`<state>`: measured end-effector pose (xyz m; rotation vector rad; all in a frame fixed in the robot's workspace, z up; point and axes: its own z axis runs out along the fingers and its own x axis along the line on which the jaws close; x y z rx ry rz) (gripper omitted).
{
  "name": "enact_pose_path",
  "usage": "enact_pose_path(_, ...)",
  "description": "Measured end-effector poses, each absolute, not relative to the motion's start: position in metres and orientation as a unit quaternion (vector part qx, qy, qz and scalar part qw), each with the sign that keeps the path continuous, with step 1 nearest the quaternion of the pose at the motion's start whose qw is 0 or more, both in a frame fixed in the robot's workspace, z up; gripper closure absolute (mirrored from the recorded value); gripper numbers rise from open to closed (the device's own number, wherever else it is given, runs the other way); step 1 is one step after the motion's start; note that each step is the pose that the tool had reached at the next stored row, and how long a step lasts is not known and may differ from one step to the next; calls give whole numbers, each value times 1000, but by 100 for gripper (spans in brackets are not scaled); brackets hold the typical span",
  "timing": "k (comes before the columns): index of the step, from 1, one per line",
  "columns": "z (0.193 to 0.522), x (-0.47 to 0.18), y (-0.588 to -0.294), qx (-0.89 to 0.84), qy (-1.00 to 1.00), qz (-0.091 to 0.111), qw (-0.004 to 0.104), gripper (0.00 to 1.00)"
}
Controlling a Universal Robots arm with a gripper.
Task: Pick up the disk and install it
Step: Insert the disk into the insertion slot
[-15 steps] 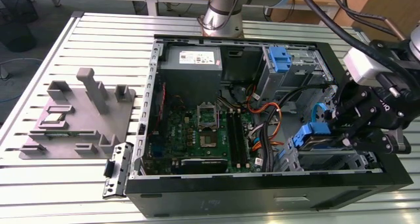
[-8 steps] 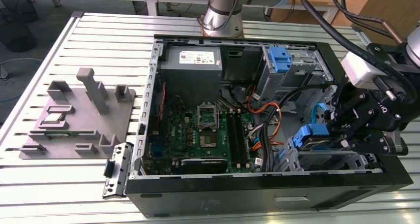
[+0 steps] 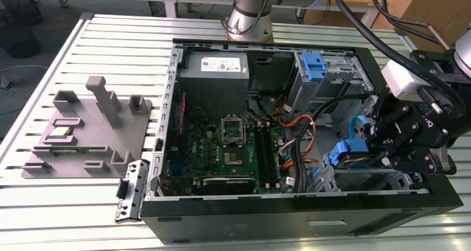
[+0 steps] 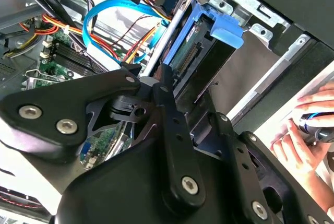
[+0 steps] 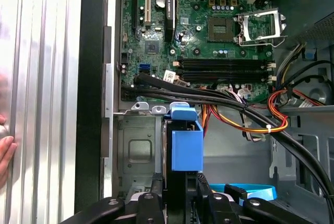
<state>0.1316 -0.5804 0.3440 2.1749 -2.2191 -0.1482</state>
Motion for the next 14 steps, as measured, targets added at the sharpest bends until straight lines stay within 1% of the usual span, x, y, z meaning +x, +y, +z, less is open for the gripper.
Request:
enact_pose_path(2,344,132,-580,699,-713,-48,16,64)
enact_pose_path(3,344,132,-580,699,-713,-48,16,58)
enact_pose_path(14,344,132,-580,699,-713,-47,16,58)
